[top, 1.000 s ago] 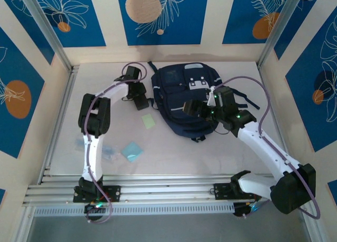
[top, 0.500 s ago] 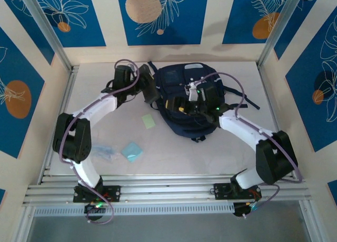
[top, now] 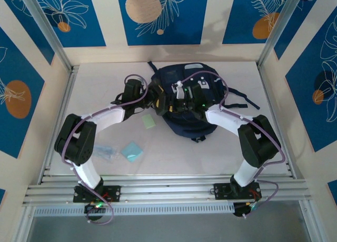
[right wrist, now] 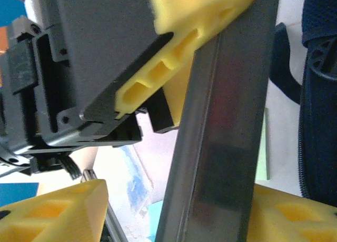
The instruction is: Pack the student bag
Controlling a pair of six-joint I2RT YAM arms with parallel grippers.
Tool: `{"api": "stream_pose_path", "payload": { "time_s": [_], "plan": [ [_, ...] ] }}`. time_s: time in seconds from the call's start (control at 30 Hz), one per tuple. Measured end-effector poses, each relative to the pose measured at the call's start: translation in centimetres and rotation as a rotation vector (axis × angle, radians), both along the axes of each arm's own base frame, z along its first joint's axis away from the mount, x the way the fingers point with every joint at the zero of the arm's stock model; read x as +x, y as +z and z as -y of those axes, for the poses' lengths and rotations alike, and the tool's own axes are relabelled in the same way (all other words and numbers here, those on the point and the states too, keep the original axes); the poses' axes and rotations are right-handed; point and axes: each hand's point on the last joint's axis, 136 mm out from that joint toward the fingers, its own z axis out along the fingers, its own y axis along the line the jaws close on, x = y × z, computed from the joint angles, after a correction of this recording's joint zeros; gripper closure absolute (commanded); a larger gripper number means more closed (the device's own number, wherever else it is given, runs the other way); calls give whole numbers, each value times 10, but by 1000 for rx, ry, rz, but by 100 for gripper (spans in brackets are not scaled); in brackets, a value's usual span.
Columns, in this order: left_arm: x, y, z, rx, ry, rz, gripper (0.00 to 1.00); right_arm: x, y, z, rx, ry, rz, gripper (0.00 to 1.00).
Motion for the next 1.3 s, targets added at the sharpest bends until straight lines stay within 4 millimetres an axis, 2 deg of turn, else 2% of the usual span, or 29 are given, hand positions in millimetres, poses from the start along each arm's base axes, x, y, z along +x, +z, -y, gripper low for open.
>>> {"api": "stream_pose_path", "payload": {
  "time_s": [0.1, 0.2, 0.23, 0.27, 0.4, 0.5, 0.6, 0.67, 0.77, 0.87, 0.97, 1.1, 1.2, 1.3],
  "plan": [
    [0, 8, 0, -17, 6, 12, 49, 3, -1, 2, -7, -17, 6, 64],
    [1, 12, -3, -12, 15, 28, 32, 7, 0, 4, -12, -32, 18, 74],
    [1, 12, -3, -7, 15, 29, 12, 7, 0, 4, -16, -30, 22, 74],
    [1, 12, -3, -6, 11, 30, 0, 7, -1, 4, -15, -31, 19, 74],
    [-8, 23, 5, -3, -47, 63, 0, 5, 2, 7, -4, -21, 18, 74],
    [-17, 33, 5, 56, -94, 113, 0, 1, 9, 21, 2, -36, 16, 75],
    [-23, 48, 7, 175, -147, 194, 0, -4, 15, 53, -10, -90, 3, 75],
    [-29, 64, 16, 267, -198, 265, 0, -5, 19, 78, -23, -143, -2, 76],
    [-39, 86, 37, 380, -298, 380, 0, -10, 22, 117, -51, -236, -13, 77],
    [-53, 96, 62, 469, -411, 490, 6, -13, 24, 162, -83, -361, -37, 76],
    [-67, 82, 91, 566, -540, 577, 10, -16, 27, 212, -105, -503, -64, 75],
    [-83, 35, 129, 691, -731, 627, 11, -22, 29, 275, -136, -666, -84, 75],
    [-90, 1, 145, 761, -842, 639, 12, -28, 27, 305, -171, -727, -116, 75],
    [-90, -22, 159, 812, -918, 642, 13, -34, 26, 327, -179, -778, -145, 76]
  ]
}}
